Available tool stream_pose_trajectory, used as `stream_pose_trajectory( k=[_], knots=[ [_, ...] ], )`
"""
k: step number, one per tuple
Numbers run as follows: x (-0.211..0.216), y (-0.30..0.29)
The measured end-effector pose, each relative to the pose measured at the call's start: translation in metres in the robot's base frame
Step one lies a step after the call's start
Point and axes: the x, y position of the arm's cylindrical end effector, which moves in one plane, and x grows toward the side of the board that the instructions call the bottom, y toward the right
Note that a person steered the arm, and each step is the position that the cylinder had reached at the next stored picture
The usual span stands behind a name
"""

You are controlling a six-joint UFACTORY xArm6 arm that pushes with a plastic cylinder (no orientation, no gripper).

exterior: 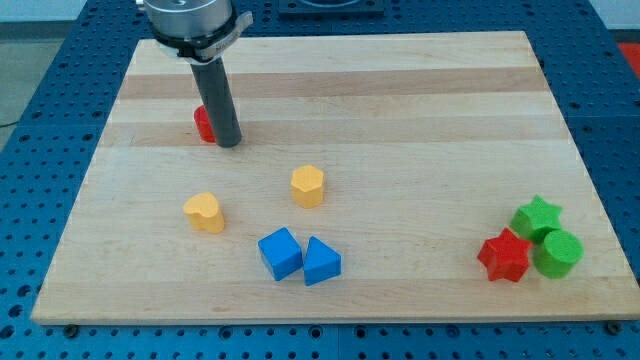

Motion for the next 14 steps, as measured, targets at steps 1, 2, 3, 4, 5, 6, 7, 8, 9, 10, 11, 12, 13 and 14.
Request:
stream_pose_trajectory(
  k=[1,2,3,4,5,6,7,8,9,10,11,12,13,14],
  knots=[
    [-0.026,0.016],
    [-0.047,0.023],
    [-0.035,0.003],
    [-0.012,-0.03],
    [-0.012,-0.065],
    [-0.012,-0.058],
    [-0.012,0.006],
    [0.017,0.103],
    [0.069,0.193],
    [0.113,0.233],
    [0.122,0.194],
    [0.104,0.15],
    [0.087,0.108],
    [0.086,0.071]
  ],
)
